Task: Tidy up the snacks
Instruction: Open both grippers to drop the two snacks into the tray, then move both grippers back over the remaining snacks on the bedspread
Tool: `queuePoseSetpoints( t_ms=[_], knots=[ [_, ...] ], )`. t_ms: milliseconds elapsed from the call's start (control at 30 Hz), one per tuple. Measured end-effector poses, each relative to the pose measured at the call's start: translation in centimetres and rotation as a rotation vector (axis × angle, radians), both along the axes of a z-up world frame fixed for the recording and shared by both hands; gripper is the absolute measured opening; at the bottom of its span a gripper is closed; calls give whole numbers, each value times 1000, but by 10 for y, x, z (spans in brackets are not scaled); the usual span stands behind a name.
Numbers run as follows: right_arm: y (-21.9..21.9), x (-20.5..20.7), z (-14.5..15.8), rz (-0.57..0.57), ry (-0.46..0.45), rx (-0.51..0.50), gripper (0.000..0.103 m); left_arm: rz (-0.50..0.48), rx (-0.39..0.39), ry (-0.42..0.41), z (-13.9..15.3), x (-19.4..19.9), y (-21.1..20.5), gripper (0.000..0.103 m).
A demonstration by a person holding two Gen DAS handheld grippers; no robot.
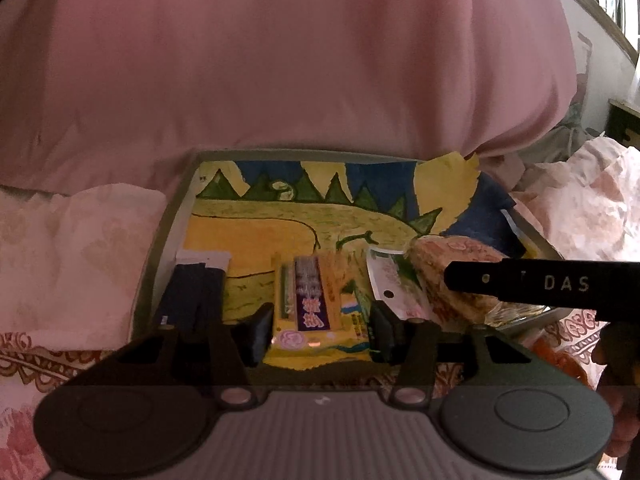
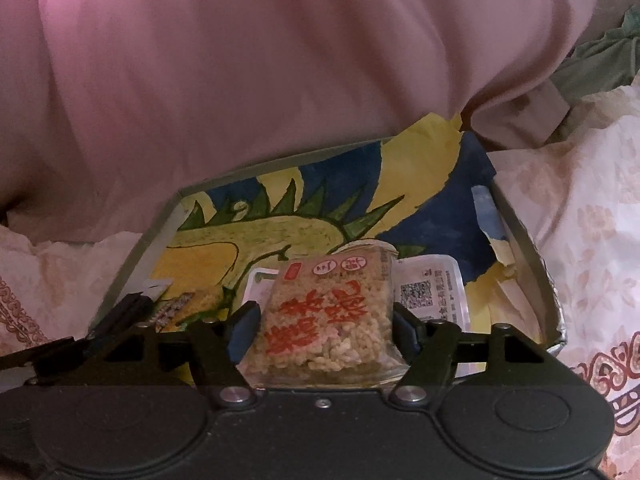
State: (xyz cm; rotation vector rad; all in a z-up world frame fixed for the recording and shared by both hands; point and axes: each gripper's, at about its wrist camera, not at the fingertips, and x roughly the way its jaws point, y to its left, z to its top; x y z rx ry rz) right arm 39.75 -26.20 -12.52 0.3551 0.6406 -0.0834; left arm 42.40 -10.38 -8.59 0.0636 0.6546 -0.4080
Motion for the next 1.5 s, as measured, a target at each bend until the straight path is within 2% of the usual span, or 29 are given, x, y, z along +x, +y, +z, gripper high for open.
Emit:
queuePoseSetpoints(
  t_ms=[100,233,367,467,533,700,833,1033,1133,1500],
  knots=[
    [0,-3,5,-2,0,1,83,-1,-5,1,0,0,0,66],
    [-3,-9,15,-21,-4,6,85,-2,-31,8,6,-5,0,80],
    [-12,-23,31,-47,-31,14,88,3,-34,-2,15,-15,-2,85],
    [-22,-38,47,-73,-65,13,93,21,-31,-35,28,-26,-2,92],
    [-27,-49,59,-85,-88,7,99,27,-34,-54,39,-35,-2,98],
    [-25,-81,90,-61,-148,-84,102,57,-52,-113,72,-63,1,103],
    [-18,-109,109,-44,-198,-119,102,72,-104,-136,94,-86,9,103],
    [-1,-154,127,-22,-235,-191,102,90,-93,-217,114,-132,19,103],
    [8,-175,131,-13,-243,-217,102,128,-90,-239,116,-158,30,103],
    [39,-245,133,4,-263,-234,102,217,-76,-232,112,-236,65,103]
  ],
)
